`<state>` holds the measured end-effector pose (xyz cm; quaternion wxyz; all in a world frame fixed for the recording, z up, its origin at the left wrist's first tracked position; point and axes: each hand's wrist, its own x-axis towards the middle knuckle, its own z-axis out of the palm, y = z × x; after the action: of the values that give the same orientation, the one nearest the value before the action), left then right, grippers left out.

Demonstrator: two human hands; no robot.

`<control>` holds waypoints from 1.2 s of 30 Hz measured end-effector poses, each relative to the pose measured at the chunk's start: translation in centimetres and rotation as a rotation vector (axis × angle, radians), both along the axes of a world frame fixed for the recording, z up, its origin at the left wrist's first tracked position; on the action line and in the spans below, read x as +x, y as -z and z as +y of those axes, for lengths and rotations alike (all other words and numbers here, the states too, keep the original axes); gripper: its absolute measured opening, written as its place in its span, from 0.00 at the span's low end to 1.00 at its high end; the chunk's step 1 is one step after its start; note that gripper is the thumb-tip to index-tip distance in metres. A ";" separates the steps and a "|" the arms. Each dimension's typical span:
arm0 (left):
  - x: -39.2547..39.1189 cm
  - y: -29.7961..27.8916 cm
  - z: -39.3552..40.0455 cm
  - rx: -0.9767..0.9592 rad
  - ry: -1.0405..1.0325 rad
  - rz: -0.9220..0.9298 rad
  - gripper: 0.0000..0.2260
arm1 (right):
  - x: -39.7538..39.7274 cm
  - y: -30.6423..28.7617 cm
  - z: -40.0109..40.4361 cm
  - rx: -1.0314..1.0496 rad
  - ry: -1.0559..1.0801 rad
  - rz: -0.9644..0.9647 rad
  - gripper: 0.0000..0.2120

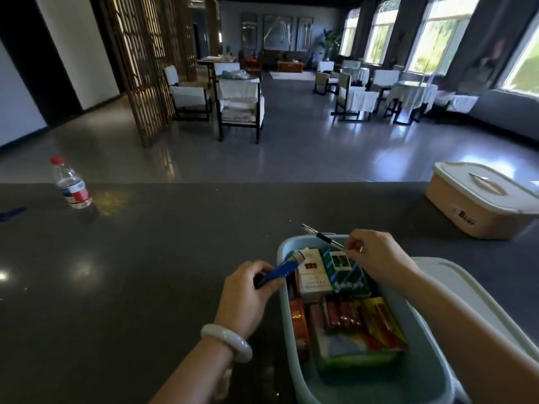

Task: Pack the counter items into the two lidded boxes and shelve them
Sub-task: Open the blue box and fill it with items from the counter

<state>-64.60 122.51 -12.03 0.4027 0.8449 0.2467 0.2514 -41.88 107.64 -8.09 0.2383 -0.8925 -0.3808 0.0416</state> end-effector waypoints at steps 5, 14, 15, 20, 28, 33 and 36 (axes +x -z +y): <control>1.8 0.2 -2.1 0.027 -0.034 0.035 0.05 | 1.8 1.4 -1.8 -0.025 -0.048 -0.063 0.13; 3.1 1.2 -3.9 0.149 -0.086 0.063 0.06 | 2.7 3.2 -0.3 -0.024 -0.148 -0.089 0.03; 3.1 1.3 -4.0 0.145 -0.088 0.059 0.05 | 2.7 3.3 0.0 -0.021 -0.150 -0.098 0.03; 3.1 1.4 -4.1 0.103 -0.110 0.031 0.04 | 2.8 3.7 1.3 0.013 -0.154 -0.094 0.02; 3.2 1.5 -4.1 0.091 -0.125 0.019 0.03 | 3.2 4.5 1.9 0.068 -0.116 -0.067 0.03; 3.7 1.1 -3.7 0.109 -0.142 0.044 0.04 | 3.4 4.6 1.9 0.078 -0.103 -0.082 0.05; 4.3 0.6 -3.3 0.104 -0.146 0.047 0.05 | 3.5 4.7 1.8 0.082 -0.080 -0.088 0.06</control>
<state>-60.27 119.18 -12.66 0.3330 0.8499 0.3039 0.2727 -38.38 109.44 -12.78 0.2557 -0.8670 -0.4277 -0.0039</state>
